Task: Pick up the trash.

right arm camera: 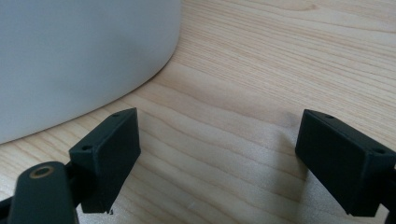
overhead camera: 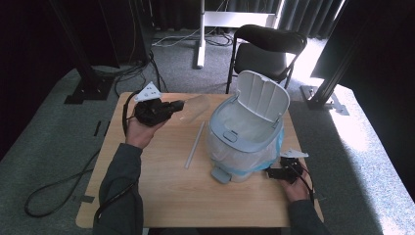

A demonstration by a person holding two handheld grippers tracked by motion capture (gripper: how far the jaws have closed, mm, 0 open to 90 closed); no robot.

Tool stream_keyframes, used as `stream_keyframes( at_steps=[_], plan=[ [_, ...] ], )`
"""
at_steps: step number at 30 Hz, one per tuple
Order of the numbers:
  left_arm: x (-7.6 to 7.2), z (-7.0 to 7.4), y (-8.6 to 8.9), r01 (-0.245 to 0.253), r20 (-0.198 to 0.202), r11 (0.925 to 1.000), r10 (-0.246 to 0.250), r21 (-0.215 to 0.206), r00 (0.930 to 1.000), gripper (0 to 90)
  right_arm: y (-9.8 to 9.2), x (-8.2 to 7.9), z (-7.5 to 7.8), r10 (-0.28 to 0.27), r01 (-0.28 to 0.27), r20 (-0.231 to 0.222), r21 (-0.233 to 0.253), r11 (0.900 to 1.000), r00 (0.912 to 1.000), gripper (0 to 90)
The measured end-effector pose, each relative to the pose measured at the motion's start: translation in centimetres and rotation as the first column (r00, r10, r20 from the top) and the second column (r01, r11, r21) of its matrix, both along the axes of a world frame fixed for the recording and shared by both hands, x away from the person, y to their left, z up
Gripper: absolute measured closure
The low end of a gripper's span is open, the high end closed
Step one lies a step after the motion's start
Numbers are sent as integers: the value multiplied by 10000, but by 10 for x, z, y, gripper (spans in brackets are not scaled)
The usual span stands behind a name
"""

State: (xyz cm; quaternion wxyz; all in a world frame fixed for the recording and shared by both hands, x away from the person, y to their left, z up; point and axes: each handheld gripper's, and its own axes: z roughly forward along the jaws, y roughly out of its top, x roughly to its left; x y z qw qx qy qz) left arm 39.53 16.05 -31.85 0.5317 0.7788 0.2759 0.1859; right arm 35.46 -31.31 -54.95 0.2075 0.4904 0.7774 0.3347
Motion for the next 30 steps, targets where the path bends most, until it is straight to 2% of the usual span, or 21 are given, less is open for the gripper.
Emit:
stream_keyframes(
  at_steps=[30],
  plan=[
    [-1, 23, -20, 506, 430, 9987, -505, -5, 9978, 857, 0, 0, 0, 0, 0, -1, 1, 10000, 10000, 129]
  ],
)
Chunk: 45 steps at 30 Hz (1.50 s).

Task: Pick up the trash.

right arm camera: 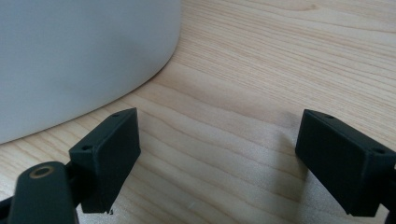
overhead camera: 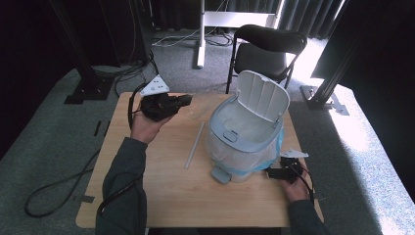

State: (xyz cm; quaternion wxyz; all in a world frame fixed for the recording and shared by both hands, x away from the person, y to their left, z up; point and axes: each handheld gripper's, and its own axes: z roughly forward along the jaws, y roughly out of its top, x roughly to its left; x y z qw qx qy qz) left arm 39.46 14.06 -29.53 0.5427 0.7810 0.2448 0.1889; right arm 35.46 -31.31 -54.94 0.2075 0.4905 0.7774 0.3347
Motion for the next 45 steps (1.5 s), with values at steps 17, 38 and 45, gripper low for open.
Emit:
stream_keyframes(
  at_steps=[17, 38, 45],
  plan=[
    [-1, 7, -15, 361, 155, 9993, -360, -58, 9992, 857, 0, 0, 0, 0, 0, 1, 1, 10000, 10000, 129],
    [1, 8, -39, 833, 129, 9965, -833, -30, 9964, 857, 0, 0, 0, 2, -2, 1, 0, 10000, 10000, 129],
    [3, 9, -49, 955, 138, 9954, -954, -53, 9953, 856, 0, 0, 0, 0, 0, 3, 0, 10000, 10000, 129]
  ],
)
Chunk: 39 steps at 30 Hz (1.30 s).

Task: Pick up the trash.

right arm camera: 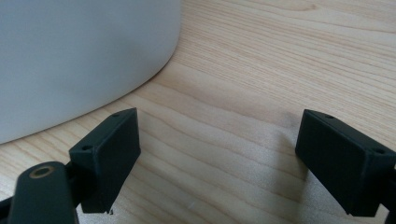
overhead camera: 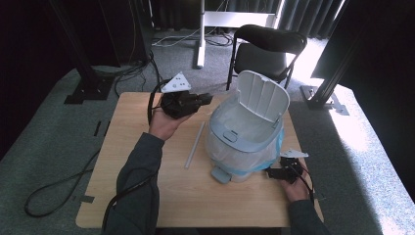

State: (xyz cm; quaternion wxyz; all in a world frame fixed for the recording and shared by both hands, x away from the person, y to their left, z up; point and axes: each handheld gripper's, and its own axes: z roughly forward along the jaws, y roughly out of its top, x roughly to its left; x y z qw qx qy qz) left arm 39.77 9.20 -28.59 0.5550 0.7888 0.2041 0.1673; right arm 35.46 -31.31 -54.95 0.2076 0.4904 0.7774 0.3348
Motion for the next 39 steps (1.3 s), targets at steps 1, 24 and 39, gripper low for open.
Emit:
stream_keyframes(
  at_steps=[1, 24, 39],
  plan=[
    [0, 0, -1, 25, -8, 10000, -25, 0, 10000, 856, 0, 0, 0, 1, -1, 0, -2, 10000, 10000, 129],
    [6, -3, -32, 479, -150, 9988, -478, 28, 9987, 855, 0, 0, 0, -1, 1, -3, 2, 10000, 10000, 129],
    [7, -1, -46, 628, -136, 9980, -627, 46, 9979, 855, 0, 0, 0, 4, -4, 0, -1, 10000, 10000, 129]
  ],
)
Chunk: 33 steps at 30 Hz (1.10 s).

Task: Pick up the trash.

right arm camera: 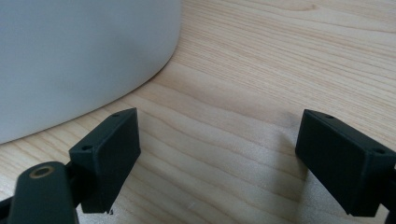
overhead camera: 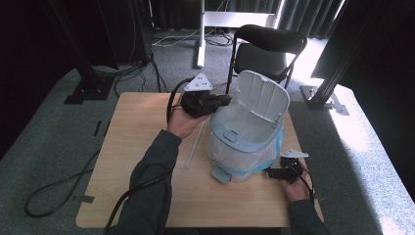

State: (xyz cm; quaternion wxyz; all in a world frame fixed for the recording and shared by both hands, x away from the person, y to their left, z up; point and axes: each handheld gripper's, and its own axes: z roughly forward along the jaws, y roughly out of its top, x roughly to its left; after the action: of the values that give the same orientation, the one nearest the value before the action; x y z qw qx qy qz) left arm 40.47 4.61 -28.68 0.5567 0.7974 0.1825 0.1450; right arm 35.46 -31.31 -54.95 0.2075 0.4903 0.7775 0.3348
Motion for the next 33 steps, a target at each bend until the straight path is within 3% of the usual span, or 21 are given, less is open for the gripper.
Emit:
stream_keyframes(
  at_steps=[7, 11, 28, 33],
  plan=[
    [1, 1, -5, 99, -21, 9999, -99, -23, 9999, 844, 0, 0, 0, -3, 3, 0, 1, 10000, 10000, 129],
    [3, -1, -6, 197, -204, 9997, -201, -156, 9996, 701, 0, 0, 0, -2, 2, 0, 1, 10000, 10000, 129],
    [2, -4, 13, -61, -198, 9989, 51, -475, 9998, 666, 0, 0, 0, -4, 4, -1, 0, 10000, 10000, 129],
    [-1, -9, 26, -321, -225, 9989, 313, -356, 9993, 659, 0, 0, 0, -1, 1, -2, 1, 10000, 10000, 129]
  ],
)
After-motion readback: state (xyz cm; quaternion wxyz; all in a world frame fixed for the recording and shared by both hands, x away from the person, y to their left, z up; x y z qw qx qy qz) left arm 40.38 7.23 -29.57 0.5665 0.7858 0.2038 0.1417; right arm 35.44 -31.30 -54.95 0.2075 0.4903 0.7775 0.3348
